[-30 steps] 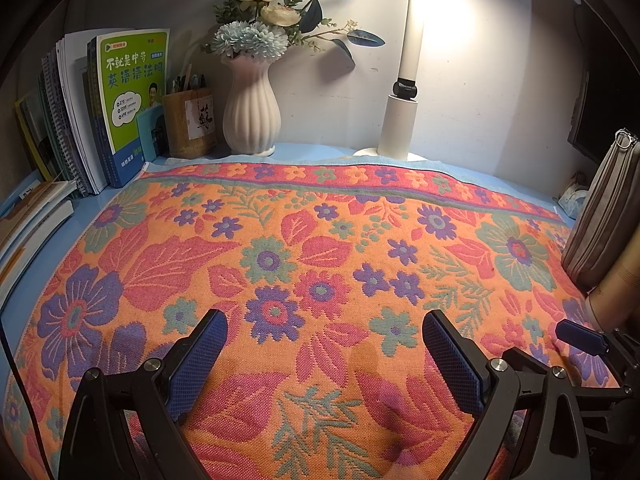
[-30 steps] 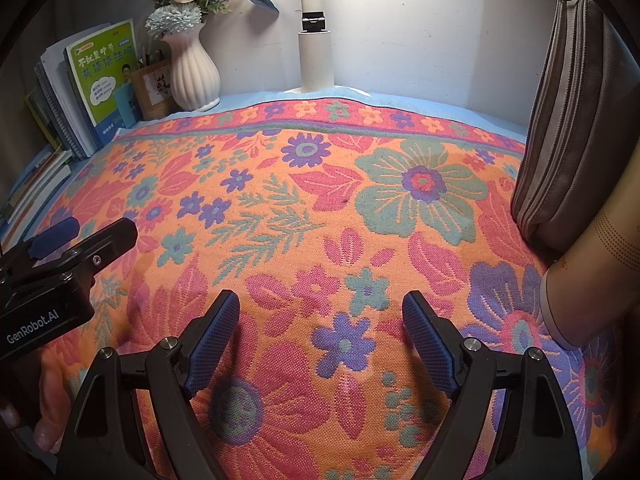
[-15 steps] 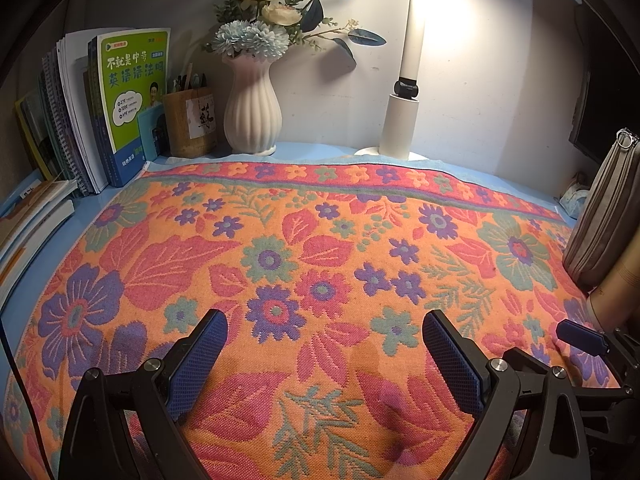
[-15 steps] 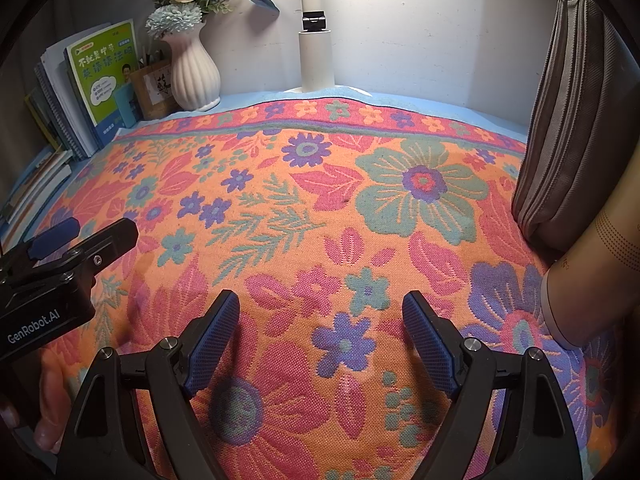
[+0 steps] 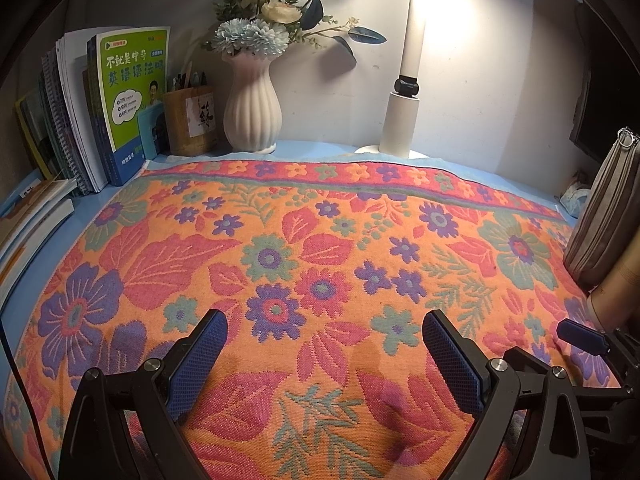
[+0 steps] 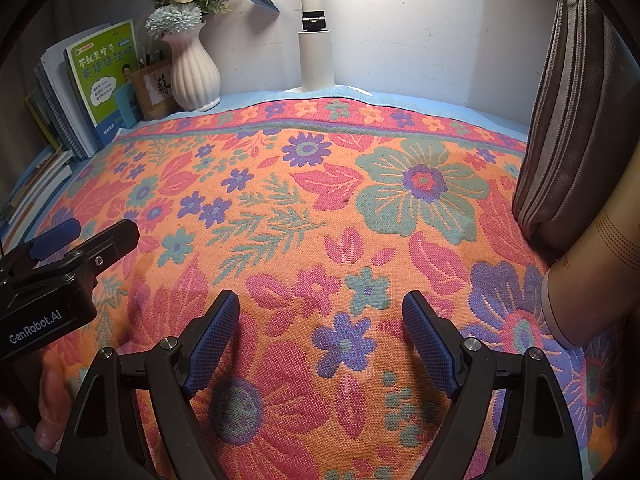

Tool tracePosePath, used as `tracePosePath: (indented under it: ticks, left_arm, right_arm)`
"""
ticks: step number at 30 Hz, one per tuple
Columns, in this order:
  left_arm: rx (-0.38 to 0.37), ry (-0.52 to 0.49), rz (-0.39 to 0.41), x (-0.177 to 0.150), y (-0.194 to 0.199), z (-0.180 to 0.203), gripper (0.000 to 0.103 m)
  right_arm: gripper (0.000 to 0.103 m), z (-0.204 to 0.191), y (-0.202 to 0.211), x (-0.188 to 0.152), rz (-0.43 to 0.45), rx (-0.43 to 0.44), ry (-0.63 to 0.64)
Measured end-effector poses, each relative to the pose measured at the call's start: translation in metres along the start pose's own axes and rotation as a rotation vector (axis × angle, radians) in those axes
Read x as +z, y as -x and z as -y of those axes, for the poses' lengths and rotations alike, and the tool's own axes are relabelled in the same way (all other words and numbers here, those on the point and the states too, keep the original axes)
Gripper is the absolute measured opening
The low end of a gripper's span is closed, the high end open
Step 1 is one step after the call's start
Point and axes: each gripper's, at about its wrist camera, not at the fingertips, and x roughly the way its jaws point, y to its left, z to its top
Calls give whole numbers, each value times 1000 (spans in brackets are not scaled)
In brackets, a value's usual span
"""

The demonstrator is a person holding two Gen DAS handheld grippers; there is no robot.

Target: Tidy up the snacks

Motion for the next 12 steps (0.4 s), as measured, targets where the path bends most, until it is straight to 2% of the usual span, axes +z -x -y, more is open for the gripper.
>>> tracePosePath:
  ticks: [12]
  left_arm:
    - [1,0,7,0,1,1,97]
  right_arm:
    - [84,-2,0,-1,-2,0,2]
